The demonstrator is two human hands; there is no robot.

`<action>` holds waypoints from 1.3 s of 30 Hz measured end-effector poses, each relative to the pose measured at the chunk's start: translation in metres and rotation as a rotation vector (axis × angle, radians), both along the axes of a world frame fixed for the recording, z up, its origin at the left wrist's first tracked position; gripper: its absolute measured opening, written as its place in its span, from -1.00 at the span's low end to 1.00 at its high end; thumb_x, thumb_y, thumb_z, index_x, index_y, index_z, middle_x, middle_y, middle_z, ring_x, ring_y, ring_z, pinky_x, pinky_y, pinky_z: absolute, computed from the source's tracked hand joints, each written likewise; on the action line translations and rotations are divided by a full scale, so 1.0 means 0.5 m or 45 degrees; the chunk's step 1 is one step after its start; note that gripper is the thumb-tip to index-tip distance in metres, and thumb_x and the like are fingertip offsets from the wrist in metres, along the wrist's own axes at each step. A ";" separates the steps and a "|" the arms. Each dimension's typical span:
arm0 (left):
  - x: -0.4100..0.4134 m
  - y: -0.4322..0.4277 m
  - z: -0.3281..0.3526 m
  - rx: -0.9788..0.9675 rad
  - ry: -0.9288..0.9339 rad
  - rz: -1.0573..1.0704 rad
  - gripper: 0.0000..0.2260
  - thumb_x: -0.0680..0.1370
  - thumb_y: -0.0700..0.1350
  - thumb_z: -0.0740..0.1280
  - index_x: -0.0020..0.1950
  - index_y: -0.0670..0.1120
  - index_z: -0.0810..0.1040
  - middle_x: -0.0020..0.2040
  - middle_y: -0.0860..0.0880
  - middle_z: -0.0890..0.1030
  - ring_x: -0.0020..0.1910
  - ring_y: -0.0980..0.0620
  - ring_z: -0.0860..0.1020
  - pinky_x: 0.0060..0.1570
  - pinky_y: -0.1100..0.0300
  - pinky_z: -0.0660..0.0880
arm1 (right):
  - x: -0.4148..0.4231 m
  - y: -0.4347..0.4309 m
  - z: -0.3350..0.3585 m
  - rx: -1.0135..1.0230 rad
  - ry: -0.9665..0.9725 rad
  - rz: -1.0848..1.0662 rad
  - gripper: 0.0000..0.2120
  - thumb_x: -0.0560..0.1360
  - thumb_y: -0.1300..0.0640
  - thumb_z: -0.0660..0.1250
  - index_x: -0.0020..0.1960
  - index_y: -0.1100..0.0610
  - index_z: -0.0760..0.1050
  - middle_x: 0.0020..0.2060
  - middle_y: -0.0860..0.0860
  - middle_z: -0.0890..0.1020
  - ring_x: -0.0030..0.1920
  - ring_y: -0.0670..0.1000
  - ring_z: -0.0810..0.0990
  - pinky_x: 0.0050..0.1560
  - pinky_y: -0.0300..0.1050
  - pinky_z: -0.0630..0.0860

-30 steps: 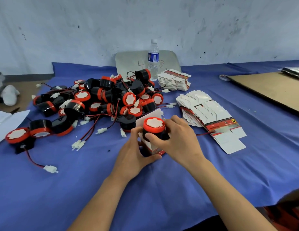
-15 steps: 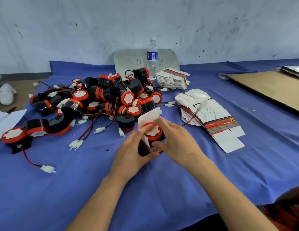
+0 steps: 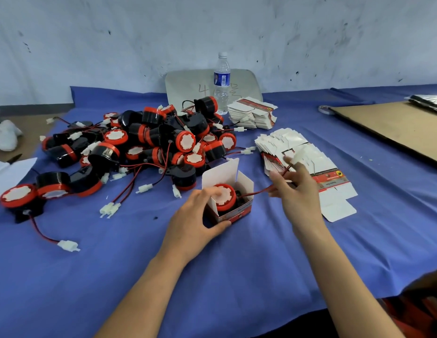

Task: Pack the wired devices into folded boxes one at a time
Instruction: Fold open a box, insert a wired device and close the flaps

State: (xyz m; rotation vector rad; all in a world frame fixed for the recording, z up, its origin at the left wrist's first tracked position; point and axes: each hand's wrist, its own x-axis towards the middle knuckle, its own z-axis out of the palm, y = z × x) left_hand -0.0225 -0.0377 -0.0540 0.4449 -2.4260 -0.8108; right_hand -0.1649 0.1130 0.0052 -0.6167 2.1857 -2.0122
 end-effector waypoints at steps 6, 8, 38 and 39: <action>0.000 0.004 0.001 -0.013 -0.015 0.006 -0.49 0.41 0.10 0.48 0.20 0.37 0.26 0.15 0.27 0.39 0.06 0.12 0.50 -0.05 0.04 0.57 | 0.037 -0.025 0.018 0.226 0.853 -0.084 -0.89 0.48 0.35 0.38 -0.23 0.29 0.57 -0.25 0.10 0.52 -0.34 -0.05 0.54 -0.29 -0.36 0.39; 0.000 0.005 0.002 -0.039 -0.033 0.003 -0.54 0.42 0.11 0.45 0.19 0.35 0.27 0.15 0.20 0.40 -0.01 0.11 0.50 -0.10 0.08 0.57 | 0.056 -0.039 0.010 0.312 1.095 -0.037 -0.92 0.47 0.35 0.39 -0.21 0.31 0.57 -0.30 0.16 0.52 -0.40 0.12 0.47 -0.40 -0.12 0.43; 0.003 0.019 0.014 -0.046 0.045 -0.047 -0.33 0.42 0.04 0.48 0.38 0.37 0.19 0.33 0.28 0.39 0.14 0.13 0.49 -0.01 0.00 0.56 | 0.032 -0.094 0.041 1.568 0.797 0.480 -0.94 0.52 0.29 0.13 -0.10 0.16 0.29 -0.39 0.00 0.38 -0.39 0.05 0.39 -0.45 -0.13 0.17; 0.002 0.022 0.015 -0.065 0.066 -0.050 -0.26 0.43 0.01 0.49 0.42 0.39 0.12 0.38 0.25 0.32 0.17 0.09 0.48 -0.02 0.00 0.57 | 0.032 -0.100 0.050 1.614 0.799 0.519 -0.92 0.51 0.30 0.14 -0.12 0.17 0.27 -0.37 0.00 0.39 -0.38 0.05 0.38 -0.45 -0.12 0.18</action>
